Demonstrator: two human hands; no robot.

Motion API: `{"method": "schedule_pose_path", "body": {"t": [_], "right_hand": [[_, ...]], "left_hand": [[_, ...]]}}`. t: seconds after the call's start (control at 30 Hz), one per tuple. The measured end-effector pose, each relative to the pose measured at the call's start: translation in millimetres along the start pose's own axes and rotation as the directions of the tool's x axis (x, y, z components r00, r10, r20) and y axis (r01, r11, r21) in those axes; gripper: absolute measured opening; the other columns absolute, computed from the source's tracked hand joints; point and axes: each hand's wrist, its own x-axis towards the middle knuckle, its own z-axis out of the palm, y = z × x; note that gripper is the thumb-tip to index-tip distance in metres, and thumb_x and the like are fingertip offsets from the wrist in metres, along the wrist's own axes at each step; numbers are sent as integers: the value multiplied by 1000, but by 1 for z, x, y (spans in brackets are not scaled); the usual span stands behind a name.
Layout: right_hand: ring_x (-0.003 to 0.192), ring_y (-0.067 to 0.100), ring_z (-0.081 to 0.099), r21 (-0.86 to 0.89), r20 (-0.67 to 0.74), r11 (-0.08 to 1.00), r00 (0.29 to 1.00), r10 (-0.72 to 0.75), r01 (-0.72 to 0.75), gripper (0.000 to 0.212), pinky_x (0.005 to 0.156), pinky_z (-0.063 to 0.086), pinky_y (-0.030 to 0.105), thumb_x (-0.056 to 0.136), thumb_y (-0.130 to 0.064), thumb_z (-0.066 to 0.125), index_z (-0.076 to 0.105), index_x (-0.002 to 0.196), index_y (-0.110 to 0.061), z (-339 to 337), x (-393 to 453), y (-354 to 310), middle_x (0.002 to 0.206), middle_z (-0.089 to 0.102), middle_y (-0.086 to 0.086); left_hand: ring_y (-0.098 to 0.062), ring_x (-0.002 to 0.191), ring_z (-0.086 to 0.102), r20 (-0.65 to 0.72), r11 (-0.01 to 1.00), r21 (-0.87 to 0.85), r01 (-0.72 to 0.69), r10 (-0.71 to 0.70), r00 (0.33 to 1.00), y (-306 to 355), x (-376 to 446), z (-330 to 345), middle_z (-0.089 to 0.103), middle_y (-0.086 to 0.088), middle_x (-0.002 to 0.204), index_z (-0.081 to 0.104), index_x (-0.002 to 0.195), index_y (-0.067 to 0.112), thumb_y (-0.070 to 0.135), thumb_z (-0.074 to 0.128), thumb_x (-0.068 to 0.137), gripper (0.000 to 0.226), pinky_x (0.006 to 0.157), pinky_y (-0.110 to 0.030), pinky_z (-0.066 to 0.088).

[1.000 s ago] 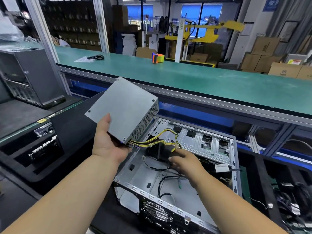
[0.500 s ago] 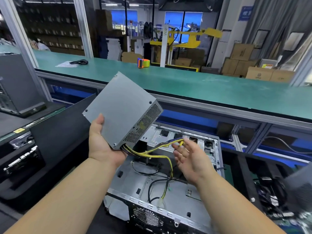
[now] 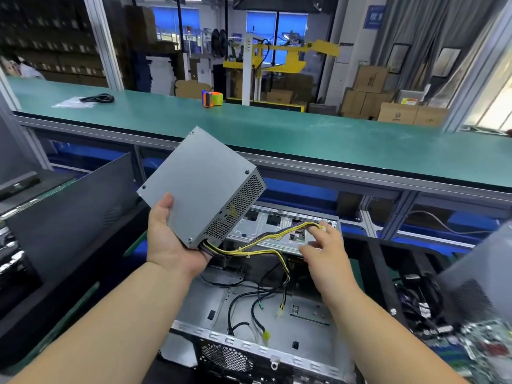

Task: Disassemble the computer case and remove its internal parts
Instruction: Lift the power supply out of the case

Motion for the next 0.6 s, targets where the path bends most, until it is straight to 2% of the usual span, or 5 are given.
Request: {"method": "schedule_pose_path", "body": {"t": [0.13, 0.27, 0.43, 0.5, 0.6], "right_hand": [[148, 23, 15, 9, 32, 983, 983, 182, -182, 34, 113, 28, 47, 92, -28, 56, 59, 126, -33, -13, -3, -15, 163, -2, -10], [142, 28, 23, -164, 72, 951, 958, 276, -262, 12, 106, 37, 46, 90, -32, 56, 65, 96, -29, -26, -17, -24, 161, 11, -1], [150, 17, 9, -166, -35, 982, 995, 90, -95, 16, 116, 20, 52, 92, -38, 57, 65, 79, -34, -50, -34, -25, 162, 15, -9], [146, 13, 18, -155, -183, 986, 980, -83, 54, 18, 116, 19, 52, 90, -42, 56, 62, 75, -36, -57, -44, -24, 156, 27, -14], [105, 10, 50, -273, -253, 900, 877, -408, 340, 25, 94, 39, 46, 85, -45, 50, 62, 68, -32, -66, -56, -17, 97, 59, -19]], "left_hand": [[-33, 92, 69, -12, 1000, 18, -16, 16, 1000, -9, 1, 7, 73, -1, 112, 71, 107, 28, 55, 62, 79, 39, 84, -47, 53], [-32, 100, 69, 7, 1000, -19, -6, 6, 1000, -20, 6, 21, 73, -2, 112, 71, 108, 29, 56, 61, 80, 40, 90, -51, 50], [-36, 109, 65, 21, 996, -86, -2, 4, 1000, -33, 17, 48, 72, -6, 115, 68, 115, 28, 53, 67, 79, 44, 97, -59, 43], [-35, 110, 65, 23, 995, -100, 4, -1, 1000, -40, 20, 59, 72, -7, 114, 68, 115, 26, 52, 69, 77, 45, 98, -57, 43], [-34, 109, 65, 24, 994, -104, 13, -10, 1000, -57, 23, 74, 71, -8, 115, 68, 113, 24, 52, 68, 77, 45, 97, -54, 44]]}}
